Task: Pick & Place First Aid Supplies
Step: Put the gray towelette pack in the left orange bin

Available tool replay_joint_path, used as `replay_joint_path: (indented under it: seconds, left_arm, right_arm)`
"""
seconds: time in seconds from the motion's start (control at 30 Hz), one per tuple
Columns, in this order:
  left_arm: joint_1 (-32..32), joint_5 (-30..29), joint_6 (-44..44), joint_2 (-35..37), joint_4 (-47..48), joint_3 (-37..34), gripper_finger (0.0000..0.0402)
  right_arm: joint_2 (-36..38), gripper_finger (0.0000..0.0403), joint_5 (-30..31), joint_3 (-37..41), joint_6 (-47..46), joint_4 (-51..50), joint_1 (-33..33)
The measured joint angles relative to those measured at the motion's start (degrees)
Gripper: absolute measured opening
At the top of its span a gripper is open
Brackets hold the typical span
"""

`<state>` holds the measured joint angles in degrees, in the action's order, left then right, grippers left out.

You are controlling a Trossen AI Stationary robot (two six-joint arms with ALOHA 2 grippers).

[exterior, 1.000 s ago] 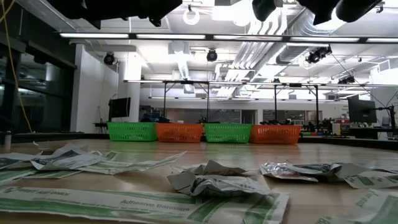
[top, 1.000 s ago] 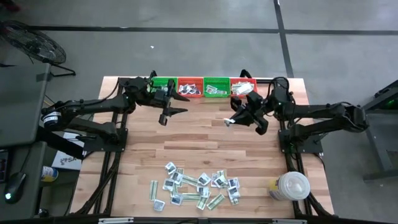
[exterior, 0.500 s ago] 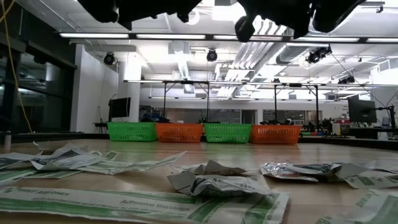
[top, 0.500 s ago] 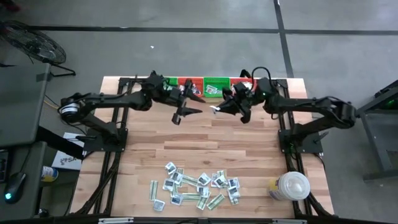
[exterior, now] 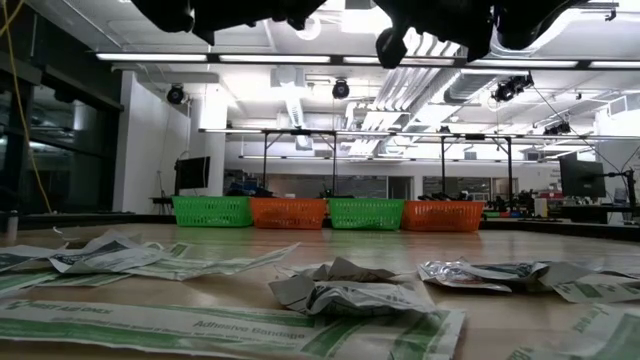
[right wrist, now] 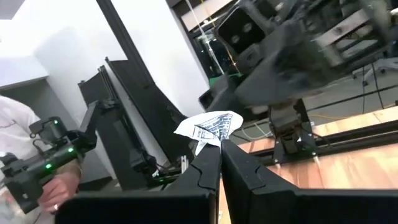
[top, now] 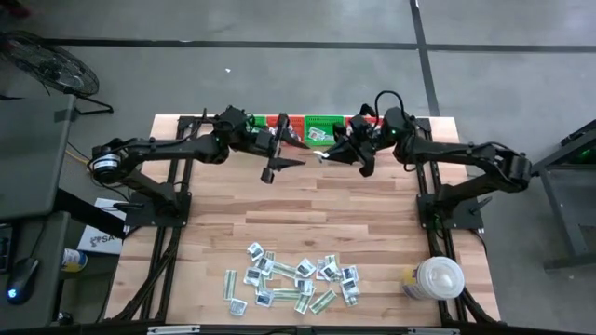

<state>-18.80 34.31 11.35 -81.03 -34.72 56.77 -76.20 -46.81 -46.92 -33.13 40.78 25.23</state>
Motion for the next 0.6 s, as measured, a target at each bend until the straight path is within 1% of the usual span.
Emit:
replay_joint_path:
  seconds: [0.17, 0.33, 0.5, 0.6]
  left_arm:
    - [-0.19, -3.58, 0.44, -1.61, -0.76, 0.02, 0.0179]
    - [-0.32, 0.40, -0.16, -3.24, -1.70, 0.00, 0.0179]
    - [-0.32, -0.11, -0.15, -3.26, -3.44, 0.00, 0.0179]
    - [-0.33, -0.27, 0.28, -3.34, -2.42, 0.98, 0.0179]
  right_arm:
    - [-0.80, 0.0000, 0.20, 0.00, 0.33, -0.65, -0.20]
    - [-0.77, 0.0000, 0.84, 0.00, 0.81, -0.85, 0.07]
    - [-0.77, 0.0000, 0.73, 0.00, 0.95, -2.65, 0.26]
    - [-0.76, 0.0000, 0.67, 0.00, 1.01, -2.70, 0.26]
